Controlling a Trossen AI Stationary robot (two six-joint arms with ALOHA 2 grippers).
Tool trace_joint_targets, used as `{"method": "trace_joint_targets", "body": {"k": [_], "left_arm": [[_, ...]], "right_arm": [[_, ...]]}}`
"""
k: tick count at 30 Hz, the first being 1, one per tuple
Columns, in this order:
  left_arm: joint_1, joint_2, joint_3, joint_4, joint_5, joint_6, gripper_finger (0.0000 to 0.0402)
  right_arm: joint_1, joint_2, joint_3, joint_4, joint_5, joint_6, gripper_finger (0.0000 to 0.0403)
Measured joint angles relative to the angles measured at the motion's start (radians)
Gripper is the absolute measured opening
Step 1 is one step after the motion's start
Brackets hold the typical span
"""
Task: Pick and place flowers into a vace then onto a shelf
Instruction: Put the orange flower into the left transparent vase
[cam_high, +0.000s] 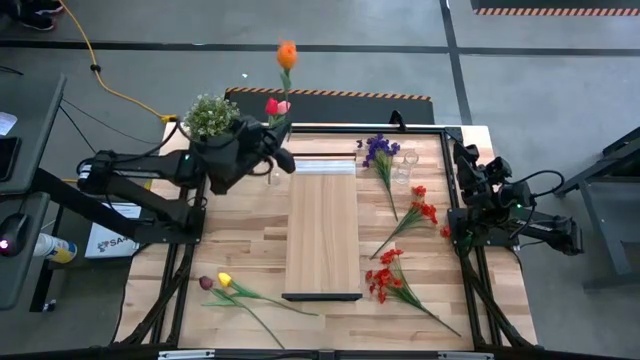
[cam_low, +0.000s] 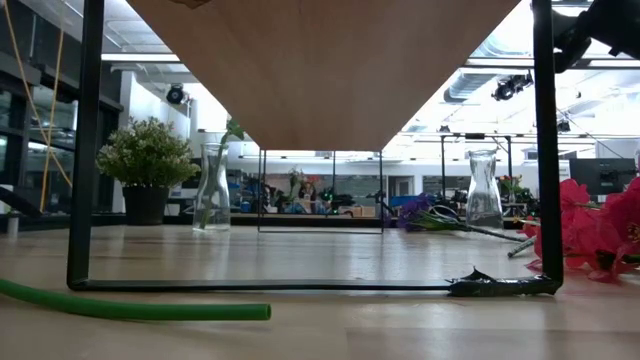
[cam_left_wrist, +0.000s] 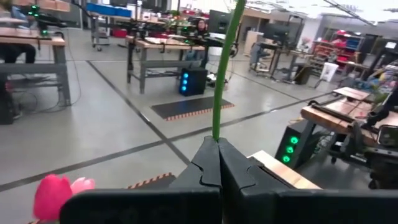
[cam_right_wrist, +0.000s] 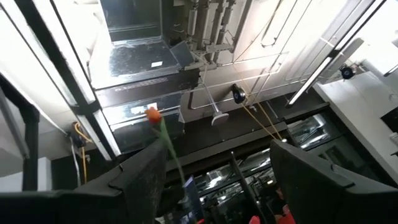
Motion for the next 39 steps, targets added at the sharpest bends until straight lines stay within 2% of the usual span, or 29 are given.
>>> {"method": "trace_joint_targets", "body": {"k": [8,16,22,31,39], "left_arm": [[0.106,-0.015,0.000,0.000,0.040,0.067,0.0020],[0.198,-0.123,-0.026,-0.079,0.063,0.078,0.0020],[0.253,-0.254,-0.165,-0.070,0.128,0.023,0.0020],[0.290,-0.407,-0.489,0.276,0.206,0.029,0.0020],[0.292,-0.462,-0.661,0.383,0.208,0.005,0.0020]], "right_arm": [[0.000,0.000,0.000,0.000,-0.005,0.001,0.0272],[0.000,0.000,0.000,-0.006,0.001,-0.007,0.0272],[0.000,0.000,0.000,-0.012,0.008,-0.015,0.0271],[0.000,0.000,0.000,-0.012,0.031,-0.015,0.0271],[0.000,0.000,0.000,-0.006,0.035,-0.008,0.0271]]}}
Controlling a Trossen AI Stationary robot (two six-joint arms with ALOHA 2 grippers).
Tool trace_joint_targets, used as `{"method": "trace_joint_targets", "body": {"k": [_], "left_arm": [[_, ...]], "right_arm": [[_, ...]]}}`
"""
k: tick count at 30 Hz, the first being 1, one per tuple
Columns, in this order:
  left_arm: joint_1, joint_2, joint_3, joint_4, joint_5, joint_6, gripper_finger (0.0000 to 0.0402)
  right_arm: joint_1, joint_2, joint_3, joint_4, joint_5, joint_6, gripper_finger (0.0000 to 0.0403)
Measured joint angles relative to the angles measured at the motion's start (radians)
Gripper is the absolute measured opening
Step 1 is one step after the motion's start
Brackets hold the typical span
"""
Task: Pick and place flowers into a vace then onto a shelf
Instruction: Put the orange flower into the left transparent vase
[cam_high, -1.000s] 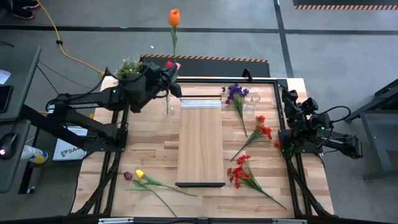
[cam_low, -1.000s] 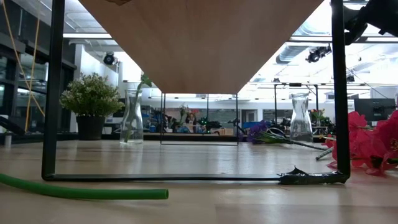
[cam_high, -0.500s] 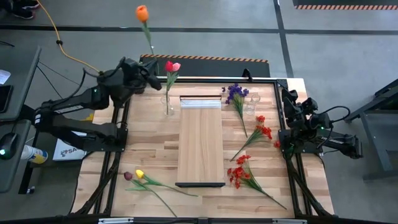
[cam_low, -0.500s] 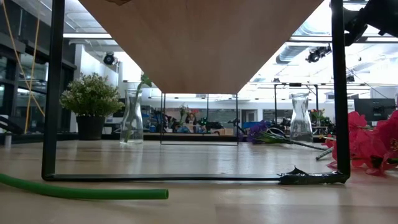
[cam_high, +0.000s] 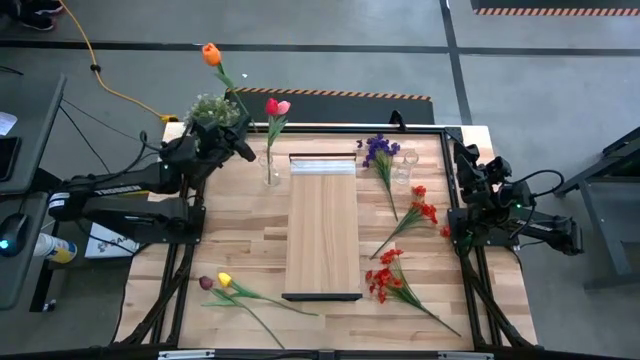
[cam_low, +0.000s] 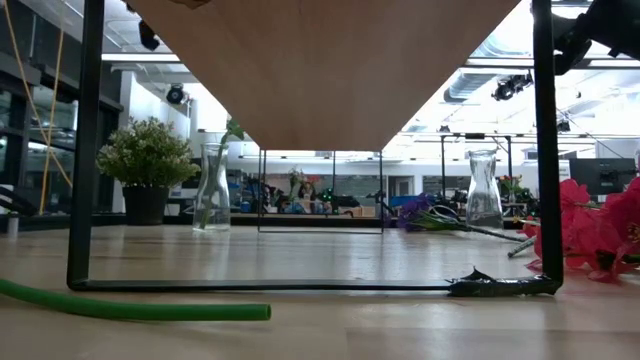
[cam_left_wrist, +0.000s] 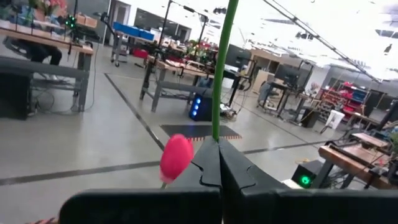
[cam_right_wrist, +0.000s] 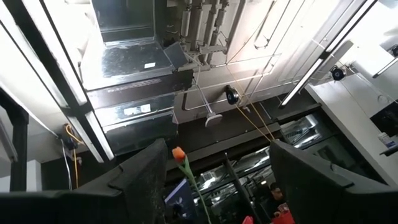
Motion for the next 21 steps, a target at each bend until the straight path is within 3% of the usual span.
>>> {"method": "trace_joint_targets", "body": {"k": [8,13,21], "left_arm": [[0.035,-0.010,-0.091,0.018,0.006,-0.084,0.0020],[0.078,-0.007,-0.171,0.150,0.080,-0.093,0.0020],[0.090,-0.007,-0.299,0.273,0.096,-0.152,0.0020]], "right_arm": [[0.000,0.000,0.000,0.000,0.006,0.000,0.0271],[0.000,0.000,0.000,-0.001,0.026,0.000,0.0272],[0.000,0.000,0.000,0.002,0.026,0.004,0.0272]]}}
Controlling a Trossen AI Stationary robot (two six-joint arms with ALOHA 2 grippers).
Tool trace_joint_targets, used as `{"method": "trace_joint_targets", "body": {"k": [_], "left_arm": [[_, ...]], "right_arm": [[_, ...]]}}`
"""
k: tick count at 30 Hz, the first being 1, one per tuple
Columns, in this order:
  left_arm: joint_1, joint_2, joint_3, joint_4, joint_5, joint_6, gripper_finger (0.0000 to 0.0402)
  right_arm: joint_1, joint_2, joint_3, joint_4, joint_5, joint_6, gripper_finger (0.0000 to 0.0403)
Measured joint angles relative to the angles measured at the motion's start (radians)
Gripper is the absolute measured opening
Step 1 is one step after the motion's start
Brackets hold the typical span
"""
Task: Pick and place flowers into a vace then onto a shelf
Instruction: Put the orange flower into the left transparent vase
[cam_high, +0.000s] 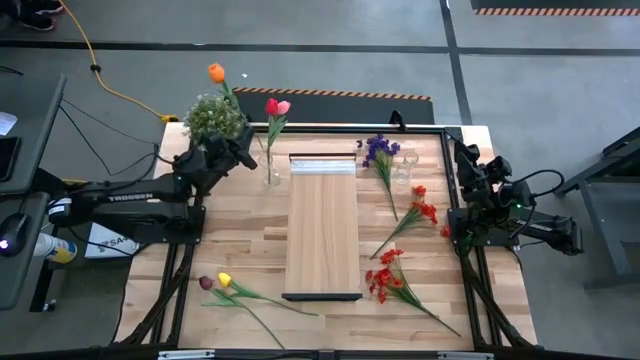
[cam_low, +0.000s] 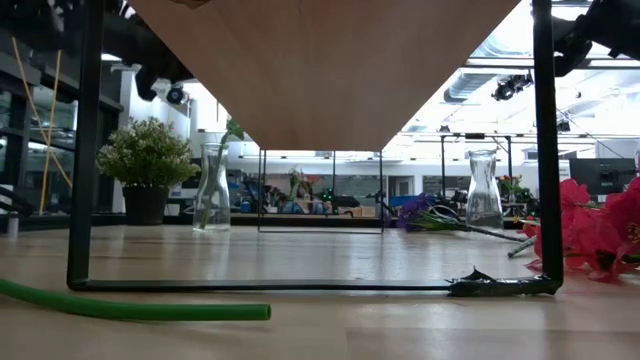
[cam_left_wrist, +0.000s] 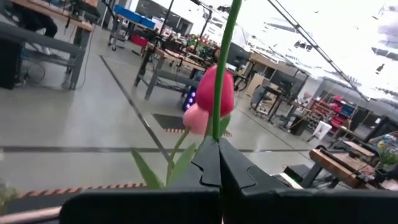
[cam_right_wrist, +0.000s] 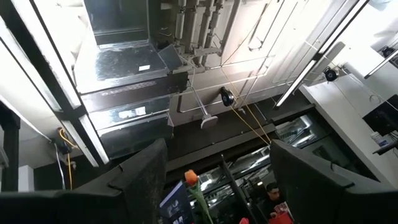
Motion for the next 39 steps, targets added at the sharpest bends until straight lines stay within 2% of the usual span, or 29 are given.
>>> {"method": "trace_joint_targets", "body": {"k": [10,23,39], "left_arm": [[0.000,0.000,-0.070,0.020,-0.001,-0.061,0.0020],[0.000,0.003,-0.071,-0.046,0.027,-0.082,0.0020],[0.000,0.207,-0.070,0.038,0.026,-0.114,0.0020]], "right_arm": [[0.000,0.000,0.000,0.001,0.003,0.009,0.0272],[0.000,0.000,0.000,0.001,-0.001,0.026,0.0270],[0.000,0.000,0.000,0.001,-0.001,0.031,0.0271]]}}
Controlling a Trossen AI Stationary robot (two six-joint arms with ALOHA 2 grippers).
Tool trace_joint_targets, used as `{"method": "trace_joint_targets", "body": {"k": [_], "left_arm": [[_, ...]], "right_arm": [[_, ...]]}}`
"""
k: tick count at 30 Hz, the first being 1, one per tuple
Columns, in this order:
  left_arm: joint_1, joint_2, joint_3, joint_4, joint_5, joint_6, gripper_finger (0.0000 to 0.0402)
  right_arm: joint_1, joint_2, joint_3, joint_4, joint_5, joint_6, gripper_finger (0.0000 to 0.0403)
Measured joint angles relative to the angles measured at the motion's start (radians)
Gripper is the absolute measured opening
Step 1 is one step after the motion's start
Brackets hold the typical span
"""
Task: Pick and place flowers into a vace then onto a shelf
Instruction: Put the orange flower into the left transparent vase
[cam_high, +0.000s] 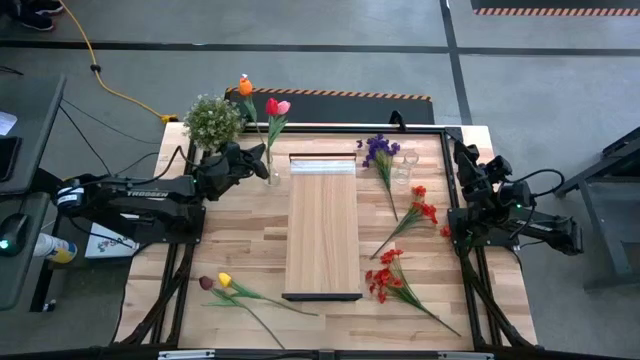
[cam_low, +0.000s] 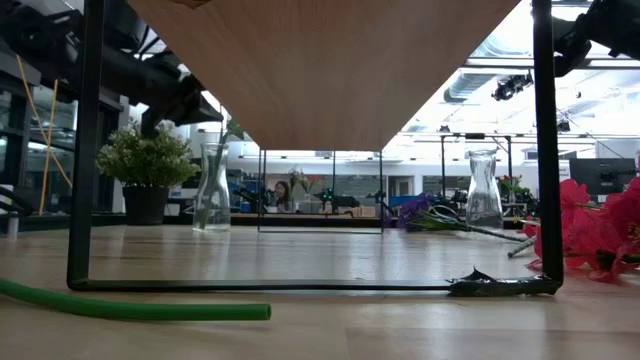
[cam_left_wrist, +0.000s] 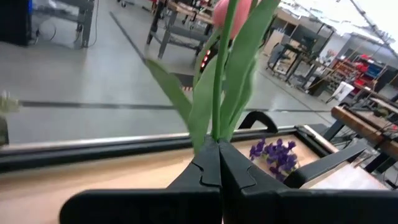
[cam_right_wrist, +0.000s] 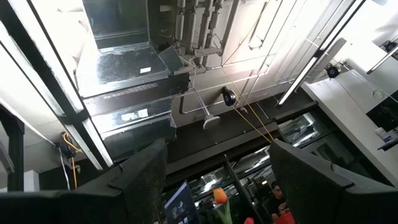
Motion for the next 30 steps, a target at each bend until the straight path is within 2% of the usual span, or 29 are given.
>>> {"method": "trace_joint_targets", "body": {"k": [11,17,30], "left_arm": [[0.000,0.032,0.000,0.000,0.027,-0.028,0.0020],[0.000,0.032,0.000,-0.031,0.027,-0.057,0.0052],[0.000,0.029,0.000,-0.076,0.060,-0.086,0.0061]], "right_arm": [[0.000,0.000,0.000,0.000,0.000,0.000,0.0271],[0.000,0.000,0.000,0.000,0.000,0.000,0.0272],[0.000,0.000,0.000,0.000,-0.008,0.012,0.0271]]}}
